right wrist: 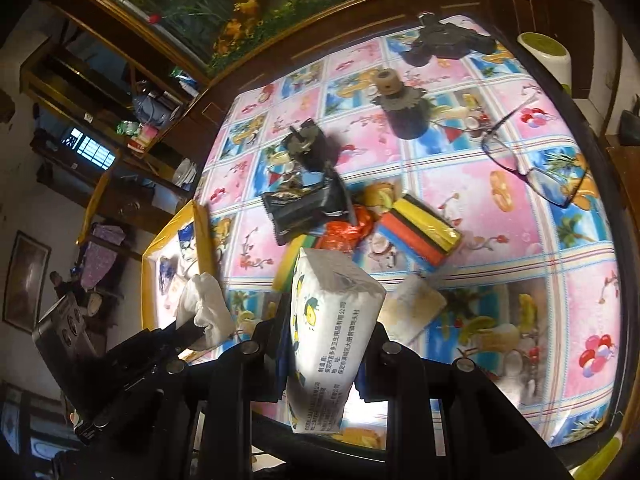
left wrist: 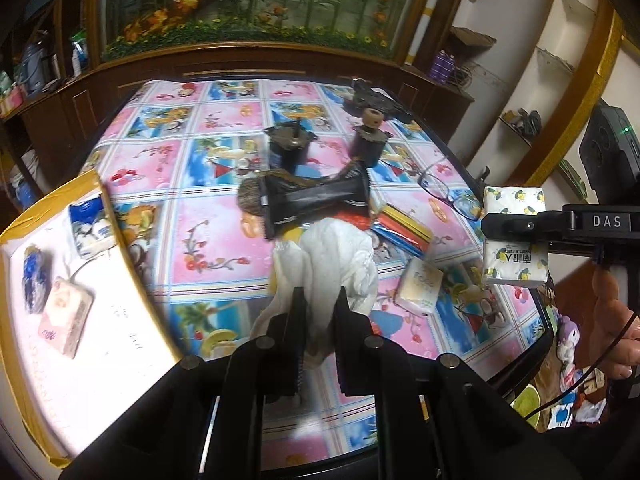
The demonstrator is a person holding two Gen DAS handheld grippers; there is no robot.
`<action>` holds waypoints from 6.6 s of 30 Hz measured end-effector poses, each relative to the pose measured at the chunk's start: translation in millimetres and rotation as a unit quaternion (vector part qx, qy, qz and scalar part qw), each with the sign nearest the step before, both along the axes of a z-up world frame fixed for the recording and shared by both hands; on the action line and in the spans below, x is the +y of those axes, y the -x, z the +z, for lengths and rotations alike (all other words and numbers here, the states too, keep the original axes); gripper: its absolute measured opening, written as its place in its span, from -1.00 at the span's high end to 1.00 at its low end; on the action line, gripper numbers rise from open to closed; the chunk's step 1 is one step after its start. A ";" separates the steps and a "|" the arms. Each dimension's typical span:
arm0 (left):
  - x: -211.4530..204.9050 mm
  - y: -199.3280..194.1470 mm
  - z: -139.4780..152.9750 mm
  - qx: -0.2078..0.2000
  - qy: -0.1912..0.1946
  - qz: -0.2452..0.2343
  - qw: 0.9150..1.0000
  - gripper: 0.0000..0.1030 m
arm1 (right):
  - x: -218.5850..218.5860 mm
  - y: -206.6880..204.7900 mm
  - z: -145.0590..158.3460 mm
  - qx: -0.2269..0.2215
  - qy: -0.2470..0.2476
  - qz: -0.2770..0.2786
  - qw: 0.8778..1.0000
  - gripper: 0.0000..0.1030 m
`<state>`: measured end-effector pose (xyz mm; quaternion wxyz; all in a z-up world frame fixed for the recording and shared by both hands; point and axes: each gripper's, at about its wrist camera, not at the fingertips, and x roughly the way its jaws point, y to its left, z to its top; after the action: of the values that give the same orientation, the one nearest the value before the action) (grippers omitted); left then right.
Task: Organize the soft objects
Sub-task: 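Carry the white cloth and lemon-print pack over the yellow tray, then open both grippers to drop the cloth and pack into the tray, then move both grippers back over the remaining pile, then grasp the red scrubber with the left gripper while the right grasps the Face pack, then carry the scrubber and Face pack over the yellow tray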
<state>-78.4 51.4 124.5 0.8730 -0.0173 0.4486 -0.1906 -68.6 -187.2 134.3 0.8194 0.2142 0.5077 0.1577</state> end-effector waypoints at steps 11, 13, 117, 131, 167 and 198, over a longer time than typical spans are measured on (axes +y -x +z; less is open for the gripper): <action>80.0 14.7 -2.3 0.006 0.008 0.088 0.996 0.77 | 88.3 -14.4 -9.2 0.005 0.008 0.093 0.996 0.48; 95.6 18.6 -3.7 0.008 0.006 0.104 0.995 0.77 | 104.5 -16.1 -11.8 0.006 0.007 0.110 0.994 0.48; -33.4 -10.0 -74.4 0.087 -0.053 -0.029 0.994 0.15 | -41.9 -29.2 -119.1 0.143 -0.001 -0.065 0.988 -0.05; 13.1 -4.0 -58.8 0.069 -0.038 0.031 0.996 0.14 | 57.5 -49.2 -122.7 0.106 0.252 0.059 0.960 0.06; 142.1 -0.8 -43.7 0.056 -0.029 0.182 0.981 0.14 | 153.0 -35.0 -49.5 0.022 0.125 0.189 0.974 0.11; 319.1 -87.8 -35.3 0.067 0.005 0.302 0.951 0.13 | 391.0 -162.1 -27.6 0.000 0.113 0.271 0.956 0.09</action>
<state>9.4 370.5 89.2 0.8578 -0.1688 0.4786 0.0816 93.5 203.8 106.7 0.7649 -0.0254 0.5612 0.3151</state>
